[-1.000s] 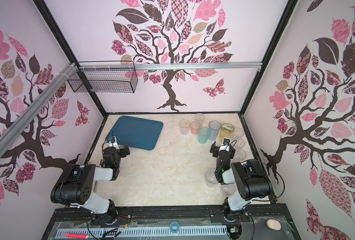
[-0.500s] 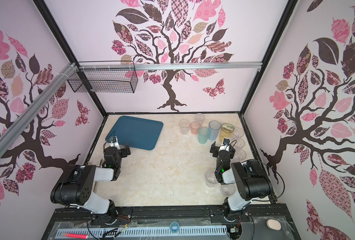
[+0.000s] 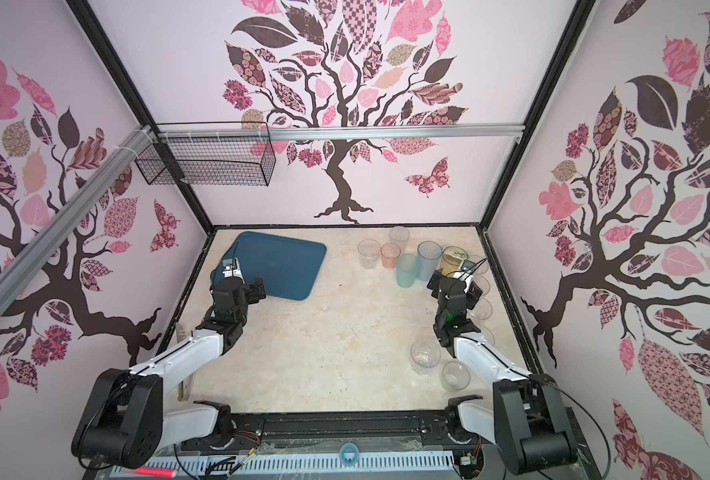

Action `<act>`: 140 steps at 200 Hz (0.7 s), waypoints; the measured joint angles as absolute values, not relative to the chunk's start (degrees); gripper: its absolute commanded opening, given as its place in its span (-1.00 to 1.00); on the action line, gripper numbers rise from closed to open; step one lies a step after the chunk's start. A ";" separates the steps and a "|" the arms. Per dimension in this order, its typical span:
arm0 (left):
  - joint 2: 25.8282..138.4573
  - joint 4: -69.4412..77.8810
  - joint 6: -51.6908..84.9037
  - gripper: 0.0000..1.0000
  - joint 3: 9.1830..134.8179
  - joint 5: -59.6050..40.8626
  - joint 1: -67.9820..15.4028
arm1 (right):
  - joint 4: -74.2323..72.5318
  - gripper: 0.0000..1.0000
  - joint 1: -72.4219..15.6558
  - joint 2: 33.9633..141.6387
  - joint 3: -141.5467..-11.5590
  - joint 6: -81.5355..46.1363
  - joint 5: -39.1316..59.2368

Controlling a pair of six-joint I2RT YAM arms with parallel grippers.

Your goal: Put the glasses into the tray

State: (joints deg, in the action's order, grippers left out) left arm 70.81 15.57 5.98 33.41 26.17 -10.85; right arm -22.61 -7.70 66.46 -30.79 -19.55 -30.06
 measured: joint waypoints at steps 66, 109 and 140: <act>66.00 -6.68 17.43 0.82 50.70 12.47 -10.70 | -2.76 0.80 -21.12 65.06 -46.96 -36.45 -15.00; 69.10 -12.78 21.65 0.52 56.71 0.54 -10.90 | 8.51 0.80 -37.43 78.00 -60.95 -39.38 -13.61; 79.61 -17.47 23.66 0.50 59.57 -3.86 -11.38 | 13.69 0.78 -38.33 87.00 -65.23 -40.12 -10.07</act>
State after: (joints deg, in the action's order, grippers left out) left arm 79.61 -17.47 23.66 59.57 -3.86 -11.38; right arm 13.69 -38.33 87.00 -65.23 -40.12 -10.07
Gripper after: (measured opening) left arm 0.751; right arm 0.900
